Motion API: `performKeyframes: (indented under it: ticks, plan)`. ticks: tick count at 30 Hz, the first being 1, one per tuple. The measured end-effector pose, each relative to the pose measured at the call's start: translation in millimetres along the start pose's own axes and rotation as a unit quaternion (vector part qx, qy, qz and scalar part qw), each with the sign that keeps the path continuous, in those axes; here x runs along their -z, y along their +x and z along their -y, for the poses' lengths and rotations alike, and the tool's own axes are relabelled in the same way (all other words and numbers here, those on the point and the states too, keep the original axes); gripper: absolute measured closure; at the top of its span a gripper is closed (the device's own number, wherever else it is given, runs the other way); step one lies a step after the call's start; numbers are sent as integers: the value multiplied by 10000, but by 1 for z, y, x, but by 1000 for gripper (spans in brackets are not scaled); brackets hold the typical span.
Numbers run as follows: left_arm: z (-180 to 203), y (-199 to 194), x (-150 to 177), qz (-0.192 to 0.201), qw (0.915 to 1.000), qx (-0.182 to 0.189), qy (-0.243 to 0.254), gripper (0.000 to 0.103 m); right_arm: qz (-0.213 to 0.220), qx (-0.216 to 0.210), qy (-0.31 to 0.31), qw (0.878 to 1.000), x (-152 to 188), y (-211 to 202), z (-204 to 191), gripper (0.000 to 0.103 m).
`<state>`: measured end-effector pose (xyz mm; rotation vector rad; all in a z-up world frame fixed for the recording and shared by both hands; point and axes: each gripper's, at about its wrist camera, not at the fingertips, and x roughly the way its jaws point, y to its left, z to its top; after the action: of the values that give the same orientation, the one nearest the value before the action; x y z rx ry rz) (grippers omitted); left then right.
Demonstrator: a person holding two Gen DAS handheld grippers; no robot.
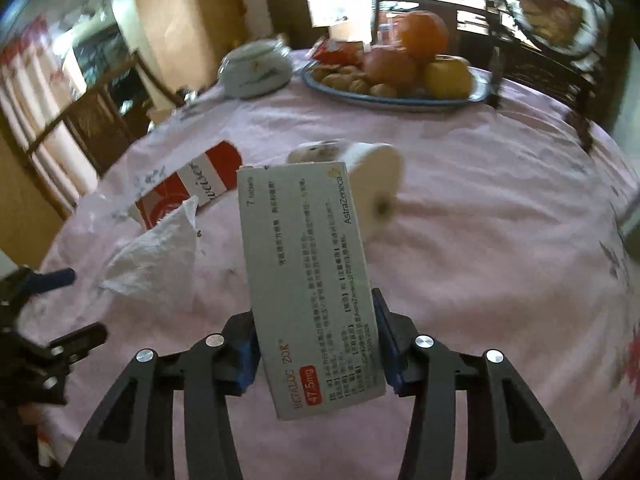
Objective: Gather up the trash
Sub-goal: 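Grasp the white medicine box with the right tool while the left tool grasps the white tissue, then carry the tissue and medicine box to the orange basket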
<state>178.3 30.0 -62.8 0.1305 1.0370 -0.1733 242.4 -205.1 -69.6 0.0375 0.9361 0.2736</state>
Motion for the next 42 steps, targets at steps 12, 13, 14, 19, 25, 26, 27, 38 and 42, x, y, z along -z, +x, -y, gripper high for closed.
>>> performKeyframes:
  ticks: [12, 13, 14, 19, 25, 26, 27, 38, 42]
  plan:
    - [29, 27, -21, -52, 9999, -90, 39, 7, 297, -467, 757, 9956, 59, -45, 34, 54]
    - [33, 28, -22, -49, 9998, -129, 108, 7, 321, -527, 785, 9950, 60, -45, 36, 54]
    - [36, 29, -23, -34, 9997, -160, 154, 7, 335, -566, 794, 9947, 61, -45, 36, 54]
    - [46, 36, -32, 32, 9992, -265, 313, 9, 415, -775, 740, 9934, 64, -50, 34, 54]
    - [54, 47, -42, -43, 9997, -77, 245, 37, 390, -904, 755, 9923, 68, -50, 35, 54]
    - [56, 47, -43, 7, 9996, -80, 270, 51, 393, -910, 755, 9922, 68, -50, 36, 54]
    - [58, 46, -44, 38, 9996, -73, 284, 56, 404, -918, 752, 9921, 69, -51, 36, 54]
    - [67, 14, -29, 242, 9985, 385, 311, 99, 561, -739, 628, 9937, 71, -58, 32, 54]
    - [56, -10, -17, 363, 9969, 686, 137, 99, 651, -733, 591, 9934, 72, -61, 30, 54]
